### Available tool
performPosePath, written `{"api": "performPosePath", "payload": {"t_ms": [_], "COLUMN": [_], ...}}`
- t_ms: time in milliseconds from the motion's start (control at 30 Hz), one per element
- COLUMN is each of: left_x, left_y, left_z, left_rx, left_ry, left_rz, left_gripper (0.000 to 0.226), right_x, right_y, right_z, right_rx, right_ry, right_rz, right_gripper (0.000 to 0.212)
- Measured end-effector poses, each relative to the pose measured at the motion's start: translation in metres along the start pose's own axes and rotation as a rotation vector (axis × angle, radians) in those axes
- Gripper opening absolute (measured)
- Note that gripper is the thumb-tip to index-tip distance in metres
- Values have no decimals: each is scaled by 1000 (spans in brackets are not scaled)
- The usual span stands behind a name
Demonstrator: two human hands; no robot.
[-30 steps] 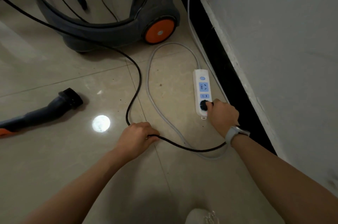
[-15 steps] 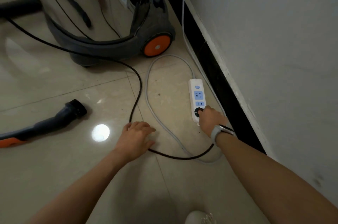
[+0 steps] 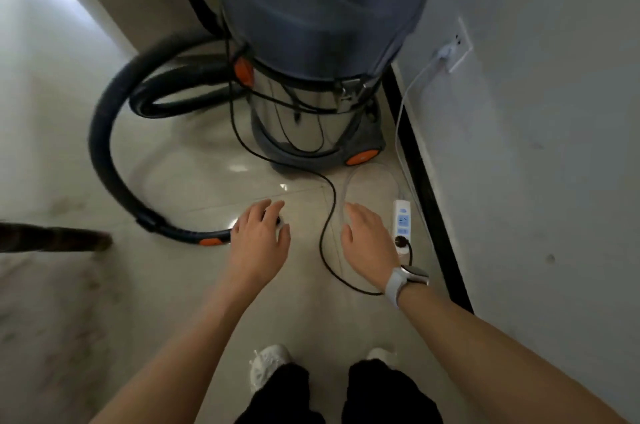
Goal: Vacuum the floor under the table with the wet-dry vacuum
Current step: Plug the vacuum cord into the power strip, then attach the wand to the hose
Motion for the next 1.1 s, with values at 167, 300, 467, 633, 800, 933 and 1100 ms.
{"api": "performPosePath", "payload": {"t_ms": [167,300,467,633,800,933,1100], "left_x": [18,-22,-97,-172,-188,-146,-71], "left_y": [-67,-142,-237,-303,-314,-274,-208], "left_z": [26,-16,-118,-182,-177,-134,-31], "left_rx": [-28,-86,-75,-209,-361,-210,-55], "left_ry": [-93,-202,-318,-325,-170,-143,-102], "left_rz": [104,195,304,387,226,127,81], "left_gripper": [46,49,62,63,40,47,52], "right_x": [-10,-76,-190,-288,-311,-267,-174], "right_y": [-65,-79,-56,-36,-43,-71,-136], "right_z": [-14,-69,-162,-234,-244,-190,-87], "right_rx": [107,249,457,682,758,760,673], "right_ry": [-106,-235,-309,-369,-414,-355,-105], "right_rz": [98,180,252,378,469,516,675], "right_gripper": [46,52,58,62,48,45,47]}}
Point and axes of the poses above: each hand's wrist, its own x-axis away from the middle knuckle, its own z-axis out of the back of the hand, y = z × x, the point moved 6 cm from there along -x, towards the middle knuckle, and after that the axes turned 15 degrees about -y, right-handed, at the moved point
